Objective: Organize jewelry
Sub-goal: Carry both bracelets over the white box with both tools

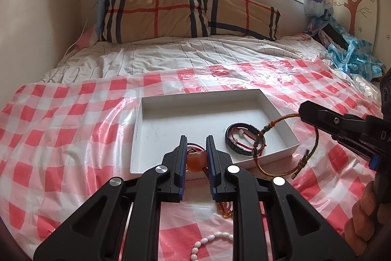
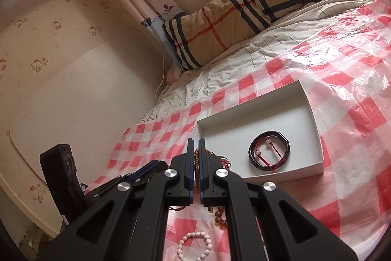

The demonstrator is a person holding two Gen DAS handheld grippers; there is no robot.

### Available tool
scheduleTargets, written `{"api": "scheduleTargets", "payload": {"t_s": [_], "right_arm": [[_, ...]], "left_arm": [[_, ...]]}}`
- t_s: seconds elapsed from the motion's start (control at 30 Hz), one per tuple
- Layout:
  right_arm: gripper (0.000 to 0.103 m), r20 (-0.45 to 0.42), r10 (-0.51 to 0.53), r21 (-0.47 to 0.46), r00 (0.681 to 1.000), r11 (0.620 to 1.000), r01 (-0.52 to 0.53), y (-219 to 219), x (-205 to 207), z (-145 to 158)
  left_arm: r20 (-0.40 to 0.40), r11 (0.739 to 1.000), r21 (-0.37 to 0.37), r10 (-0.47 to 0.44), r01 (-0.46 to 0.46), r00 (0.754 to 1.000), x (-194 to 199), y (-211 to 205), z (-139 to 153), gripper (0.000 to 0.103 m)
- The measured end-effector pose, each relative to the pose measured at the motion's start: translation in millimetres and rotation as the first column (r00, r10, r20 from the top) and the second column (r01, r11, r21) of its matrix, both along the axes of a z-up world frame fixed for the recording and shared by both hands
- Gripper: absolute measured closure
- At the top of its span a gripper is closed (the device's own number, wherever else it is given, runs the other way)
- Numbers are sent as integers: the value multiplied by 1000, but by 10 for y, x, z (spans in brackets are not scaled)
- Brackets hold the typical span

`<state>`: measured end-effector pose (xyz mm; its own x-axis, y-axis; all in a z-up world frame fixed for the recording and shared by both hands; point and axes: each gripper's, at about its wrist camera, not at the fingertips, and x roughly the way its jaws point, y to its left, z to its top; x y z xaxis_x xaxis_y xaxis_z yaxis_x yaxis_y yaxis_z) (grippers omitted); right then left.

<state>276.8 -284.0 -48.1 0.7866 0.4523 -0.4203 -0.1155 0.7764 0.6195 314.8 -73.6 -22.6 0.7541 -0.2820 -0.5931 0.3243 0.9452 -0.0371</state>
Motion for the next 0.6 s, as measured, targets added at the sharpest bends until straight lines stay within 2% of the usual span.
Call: {"api": "scheduleTargets", "payload": {"t_s": [0.23,0.37,0.6], "right_arm": [[99,20,-27,26,999,999,26,-75,200,2],[99,-6,-50,35,999,998,50,-163,213,-88],[99,11,-74,49,997,996,73,-262,170,-55]], "left_arm": [[12,1000,-5,-3,3,1000,-4,-66,38,89],[24,1000,9,-5,5,1000,9,-110,81,89],[34,1000,18,-2,1,999,132,-176,191,89]]}}
